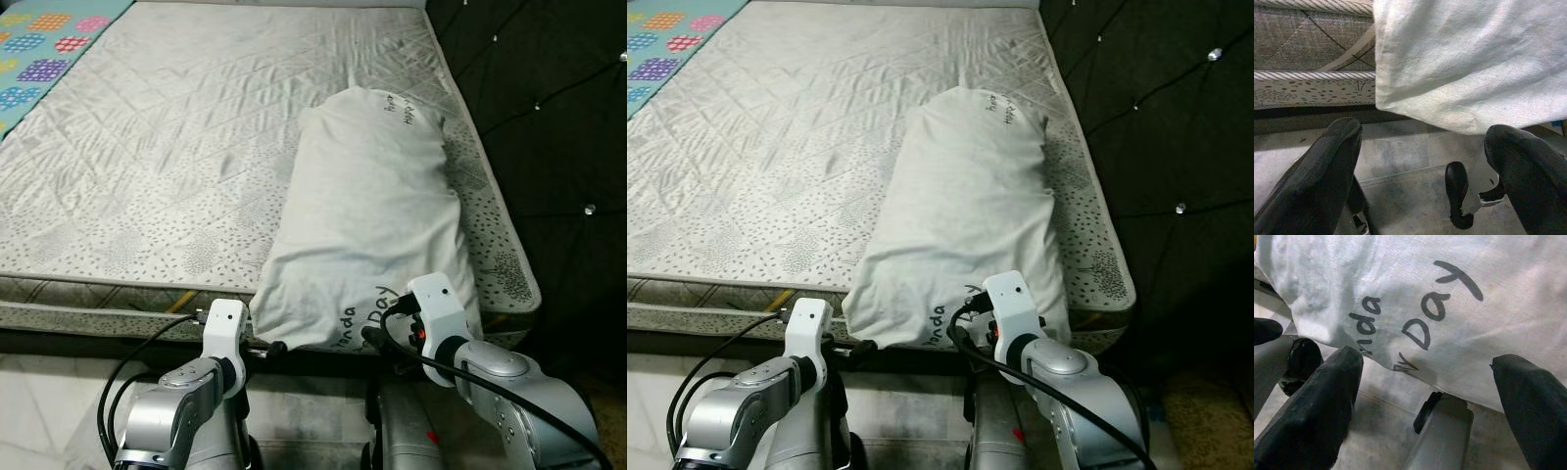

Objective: Clean up the room

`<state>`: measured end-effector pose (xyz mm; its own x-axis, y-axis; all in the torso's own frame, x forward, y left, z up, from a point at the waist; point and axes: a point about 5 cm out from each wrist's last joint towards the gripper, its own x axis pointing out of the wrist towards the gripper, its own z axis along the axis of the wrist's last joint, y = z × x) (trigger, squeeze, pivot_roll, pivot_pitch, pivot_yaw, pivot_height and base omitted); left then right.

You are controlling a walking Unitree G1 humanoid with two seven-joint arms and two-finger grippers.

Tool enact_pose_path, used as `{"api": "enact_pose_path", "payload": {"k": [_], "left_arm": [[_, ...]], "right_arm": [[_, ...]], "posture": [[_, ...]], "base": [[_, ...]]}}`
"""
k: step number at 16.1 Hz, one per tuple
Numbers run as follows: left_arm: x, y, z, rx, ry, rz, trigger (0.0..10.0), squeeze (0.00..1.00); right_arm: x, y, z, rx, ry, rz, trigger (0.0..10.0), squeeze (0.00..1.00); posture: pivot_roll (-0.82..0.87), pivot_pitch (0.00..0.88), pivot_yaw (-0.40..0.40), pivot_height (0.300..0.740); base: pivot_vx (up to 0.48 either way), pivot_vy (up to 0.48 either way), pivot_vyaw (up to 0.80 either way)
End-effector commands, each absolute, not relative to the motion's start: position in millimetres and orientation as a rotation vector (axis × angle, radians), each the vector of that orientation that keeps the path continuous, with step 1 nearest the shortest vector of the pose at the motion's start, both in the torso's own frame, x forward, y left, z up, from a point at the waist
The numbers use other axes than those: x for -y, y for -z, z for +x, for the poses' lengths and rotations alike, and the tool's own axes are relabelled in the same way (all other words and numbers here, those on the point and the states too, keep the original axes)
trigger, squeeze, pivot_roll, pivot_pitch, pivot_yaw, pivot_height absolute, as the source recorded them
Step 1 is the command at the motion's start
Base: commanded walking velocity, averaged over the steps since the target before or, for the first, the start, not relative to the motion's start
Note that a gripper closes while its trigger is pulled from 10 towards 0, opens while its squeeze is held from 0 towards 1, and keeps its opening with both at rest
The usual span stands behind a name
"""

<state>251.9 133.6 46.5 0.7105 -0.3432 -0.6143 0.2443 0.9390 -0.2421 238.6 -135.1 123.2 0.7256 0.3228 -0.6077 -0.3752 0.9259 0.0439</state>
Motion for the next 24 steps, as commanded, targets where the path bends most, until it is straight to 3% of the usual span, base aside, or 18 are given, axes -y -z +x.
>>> {"api": "enact_pose_path", "payload": {"k": [1,11,13,19,24], "left_arm": [[-134.5,-44.3,250.4,-0.727,0.33,-0.139,10.0,0.0],[-134.5,-44.3,250.4,-0.727,0.33,-0.139,10.0,0.0],[-150.6,-42.7,313.9,-0.647,0.206,-0.12,10.0,0.0],[-155.9,-42.7,331.0,-0.603,0.175,-0.135,10.0,0.0],[-172.9,-60.5,350.9,-0.51,0.086,-0.124,10.0,0.0]], "right_arm": [[134.8,-126.3,237.0,-0.645,-0.388,-0.09,10.0,0.0],[134.8,-126.3,237.0,-0.645,-0.388,-0.09,10.0,0.0],[106.9,-107.5,246.0,-0.698,-0.469,-0.076,10.0,0.0],[98.6,-102.3,250.8,-0.695,-0.476,-0.088,10.0,0.0],[77.1,-113.8,274.8,-0.526,-0.413,0.019,10.0,0.0]], "posture": [[-0.17,0.163,0.004,0.582],[-0.17,0.163,0.004,0.582],[-0.19,0.18,-0.007,0.582],[-0.18,0.185,-0.008,0.582],[-0.19,0.196,-0.012,0.582]], "base": [[0.0,0.0,0.0],[0.0,0.0,0.0],[0.0,0.0,0.0],[0.0,0.0,0.0],[0.0,0.0,0.0]]}}
